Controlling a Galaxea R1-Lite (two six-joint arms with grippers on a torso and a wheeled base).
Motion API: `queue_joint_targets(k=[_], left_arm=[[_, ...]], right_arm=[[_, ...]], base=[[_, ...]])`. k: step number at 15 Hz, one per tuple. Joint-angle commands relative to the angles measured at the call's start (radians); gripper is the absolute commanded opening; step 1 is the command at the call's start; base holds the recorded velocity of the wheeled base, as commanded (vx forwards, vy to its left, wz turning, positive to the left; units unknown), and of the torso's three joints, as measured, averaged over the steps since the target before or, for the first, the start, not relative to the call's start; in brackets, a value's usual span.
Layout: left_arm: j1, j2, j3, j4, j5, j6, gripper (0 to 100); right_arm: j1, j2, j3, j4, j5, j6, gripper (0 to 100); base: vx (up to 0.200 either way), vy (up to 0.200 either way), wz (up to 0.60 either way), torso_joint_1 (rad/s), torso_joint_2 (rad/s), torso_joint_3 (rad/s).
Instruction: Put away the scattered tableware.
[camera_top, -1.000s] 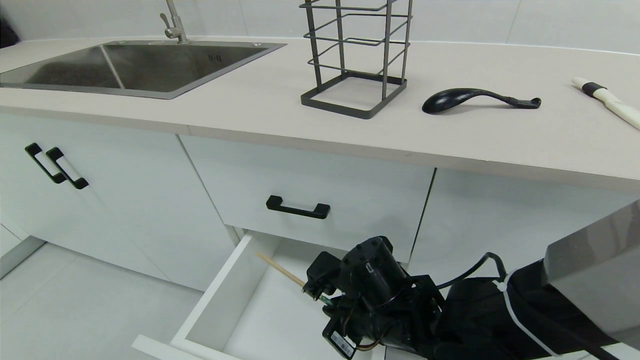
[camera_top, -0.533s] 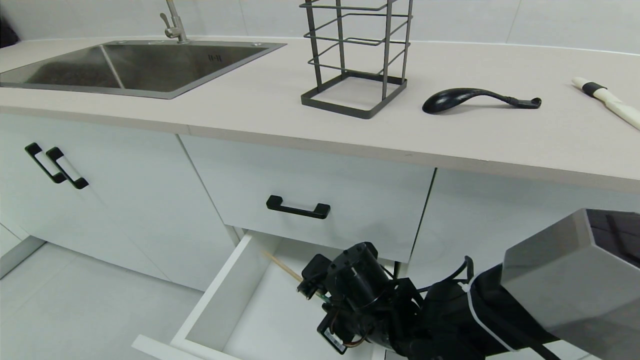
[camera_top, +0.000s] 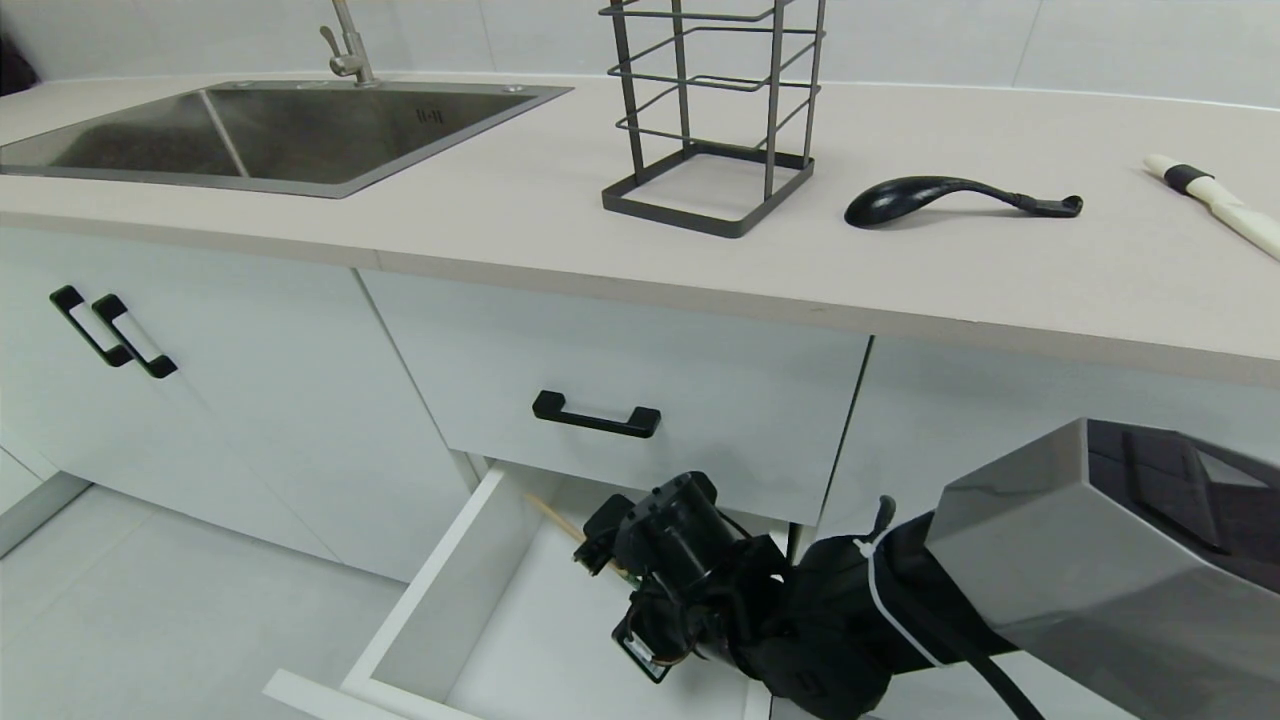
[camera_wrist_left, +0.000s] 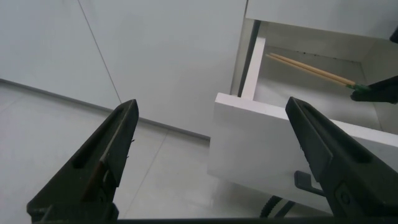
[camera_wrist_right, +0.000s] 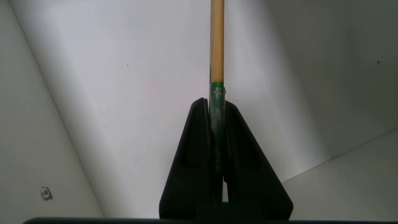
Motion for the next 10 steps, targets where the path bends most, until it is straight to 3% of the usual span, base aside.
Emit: queue_joint_targets(k=[1,10], left_arm=[[0.0,0.0,0.0,0.0,0.0,0.0,100],[0.0,0.0,0.0,0.0,0.0,0.0,100]], right_arm=[[-0.002,0.021,-0.031,0.016,-0.001,0.015,0],[-0.007,0.086,-0.036,0.023,-0.007,0.019,0]], base=[[0.0,0.0,0.0,0.0,0.0,0.0],[0.0,0.0,0.0,0.0,0.0,0.0]])
